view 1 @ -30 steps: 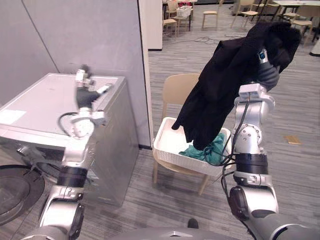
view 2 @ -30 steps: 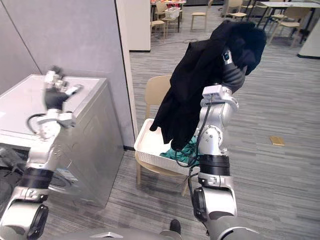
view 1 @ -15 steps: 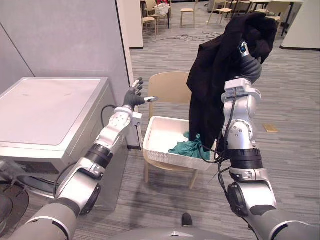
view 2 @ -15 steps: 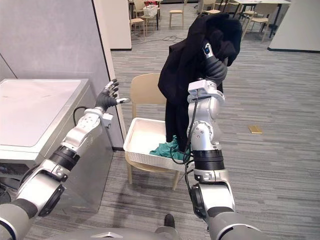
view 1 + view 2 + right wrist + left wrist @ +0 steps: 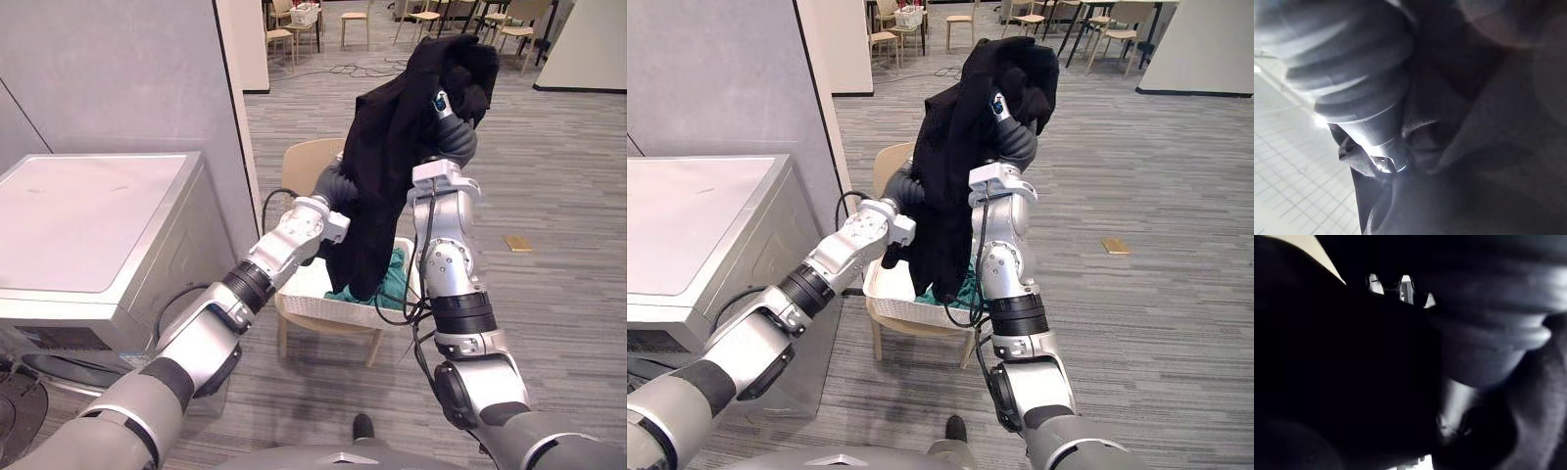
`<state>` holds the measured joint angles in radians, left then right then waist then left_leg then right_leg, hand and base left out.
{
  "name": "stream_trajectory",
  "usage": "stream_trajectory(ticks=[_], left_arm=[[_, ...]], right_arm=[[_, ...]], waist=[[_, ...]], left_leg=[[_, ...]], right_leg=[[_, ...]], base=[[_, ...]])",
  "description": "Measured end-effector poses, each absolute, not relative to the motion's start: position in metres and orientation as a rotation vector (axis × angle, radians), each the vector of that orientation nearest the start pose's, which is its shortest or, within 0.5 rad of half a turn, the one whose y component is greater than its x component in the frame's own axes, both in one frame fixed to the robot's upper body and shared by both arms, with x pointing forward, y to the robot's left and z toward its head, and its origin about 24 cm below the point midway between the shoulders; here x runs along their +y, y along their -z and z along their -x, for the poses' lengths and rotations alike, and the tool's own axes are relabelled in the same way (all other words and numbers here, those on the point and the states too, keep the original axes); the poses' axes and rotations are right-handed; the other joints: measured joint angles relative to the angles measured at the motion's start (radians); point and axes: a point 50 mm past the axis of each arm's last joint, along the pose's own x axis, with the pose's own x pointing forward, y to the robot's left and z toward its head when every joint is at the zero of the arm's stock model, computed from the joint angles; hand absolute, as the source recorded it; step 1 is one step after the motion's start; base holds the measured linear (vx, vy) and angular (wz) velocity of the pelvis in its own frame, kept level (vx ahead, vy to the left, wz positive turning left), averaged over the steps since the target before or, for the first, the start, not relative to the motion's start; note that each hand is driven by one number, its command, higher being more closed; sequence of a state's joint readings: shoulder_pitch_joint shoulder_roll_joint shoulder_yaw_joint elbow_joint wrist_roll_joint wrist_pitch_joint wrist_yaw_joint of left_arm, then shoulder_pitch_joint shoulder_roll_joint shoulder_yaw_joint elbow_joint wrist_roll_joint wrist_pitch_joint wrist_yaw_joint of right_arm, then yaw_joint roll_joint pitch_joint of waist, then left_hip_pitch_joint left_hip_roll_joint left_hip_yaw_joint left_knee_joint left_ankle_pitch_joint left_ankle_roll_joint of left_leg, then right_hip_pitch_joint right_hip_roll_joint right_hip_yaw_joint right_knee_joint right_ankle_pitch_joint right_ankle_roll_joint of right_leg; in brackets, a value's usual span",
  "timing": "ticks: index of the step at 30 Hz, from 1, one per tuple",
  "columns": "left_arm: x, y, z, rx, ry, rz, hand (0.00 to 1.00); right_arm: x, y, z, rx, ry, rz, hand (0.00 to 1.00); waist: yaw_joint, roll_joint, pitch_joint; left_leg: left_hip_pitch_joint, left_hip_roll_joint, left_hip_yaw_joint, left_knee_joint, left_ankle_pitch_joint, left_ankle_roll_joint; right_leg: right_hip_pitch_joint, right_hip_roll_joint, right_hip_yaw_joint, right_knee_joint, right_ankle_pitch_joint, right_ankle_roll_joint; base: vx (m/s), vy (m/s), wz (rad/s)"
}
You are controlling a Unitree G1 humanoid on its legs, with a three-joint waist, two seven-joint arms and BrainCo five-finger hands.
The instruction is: Pick up the laundry basket with both hands and put the clothes into the washing machine.
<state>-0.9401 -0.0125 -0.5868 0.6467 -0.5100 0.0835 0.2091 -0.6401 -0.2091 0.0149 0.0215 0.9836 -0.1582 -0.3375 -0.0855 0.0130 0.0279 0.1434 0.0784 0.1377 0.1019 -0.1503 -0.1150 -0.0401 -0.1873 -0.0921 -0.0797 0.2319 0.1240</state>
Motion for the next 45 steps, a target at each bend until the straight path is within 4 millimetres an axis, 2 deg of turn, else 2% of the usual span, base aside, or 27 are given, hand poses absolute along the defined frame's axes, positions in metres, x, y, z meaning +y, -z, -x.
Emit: stream_trajectory(ticks=[6, 12, 13, 28, 39, 40, 45], left_arm=[[-0.064, -0.141, -0.337, 0.002, 0.595, -0.043, 0.0], [-0.074, -0.137, -0.33, 0.017, 0.639, -0.068, 0.0], [-0.075, -0.136, -0.329, 0.023, 0.648, -0.061, 1.0], [-0.077, -0.135, -0.327, 0.092, 0.646, 0.062, 1.0], [-0.074, -0.137, -0.33, 0.114, 0.628, 0.122, 1.0], [-0.074, -0.137, -0.331, 0.12, 0.625, 0.133, 1.0], [-0.067, -0.134, -0.336, 0.159, 0.586, 0.185, 1.0]], right_arm=[[-0.149, -0.221, -0.332, -0.481, -0.055, -0.888, 1.0], [-0.147, -0.219, -0.332, -0.482, -0.039, -0.921, 1.0], [-0.147, -0.219, -0.333, -0.483, -0.037, -0.922, 1.0], [-0.139, -0.218, -0.332, -0.471, -0.054, -0.936, 1.0], [-0.13, -0.214, -0.333, -0.447, -0.064, -0.96, 1.0], [-0.129, -0.212, -0.334, -0.438, -0.06, -0.962, 0.0], [-0.126, -0.209, -0.335, -0.418, -0.066, -0.962, 0.0]], waist=[[-0.013, -0.002, 0.004], [-0.039, -0.002, 0.01], [-0.042, -0.002, 0.01], [-0.052, -0.005, 0.011], [-0.052, -0.021, 0.015], [-0.052, -0.026, 0.015], [-0.056, -0.054, 0.017]], left_leg=[[0.006, -0.001, 0.007, -0.003, -0.001, 0.001], [0.014, -0.01, 0.036, -0.015, -0.001, 0.003], [0.015, -0.01, 0.037, -0.016, -0.002, 0.003], [0.026, -0.018, 0.051, -0.018, -0.007, 0.012], [0.033, -0.023, 0.051, -0.018, -0.008, 0.015], [0.033, -0.024, 0.051, -0.018, -0.008, 0.015], [0.038, -0.027, 0.069, -0.018, -0.011, 0.019]], right_leg=[[-0.001, 0.0, 0.006, 0.0, 0.0, 0.002], [-0.016, -0.002, 0.034, 0.005, 0.002, 0.004], [-0.015, -0.002, 0.038, 0.005, 0.001, 0.004], [-0.014, -0.009, 0.052, 0.009, -0.002, 0.016], [-0.012, -0.014, 0.053, 0.01, 0.003, 0.029], [-0.012, -0.014, 0.054, 0.01, 0.003, 0.029], [-0.013, -0.014, 0.074, 0.01, 0.004, 0.03]], base=[[0.0, -0.005, -0.01], [-0.02, -0.007, -0.14], [-0.03, -0.009, -0.04], [-0.01, -0.006, -0.02], [0.0, 0.0, 0.0], [0.0, 0.0, 0.0], [-0.04, -0.016, -0.09]])
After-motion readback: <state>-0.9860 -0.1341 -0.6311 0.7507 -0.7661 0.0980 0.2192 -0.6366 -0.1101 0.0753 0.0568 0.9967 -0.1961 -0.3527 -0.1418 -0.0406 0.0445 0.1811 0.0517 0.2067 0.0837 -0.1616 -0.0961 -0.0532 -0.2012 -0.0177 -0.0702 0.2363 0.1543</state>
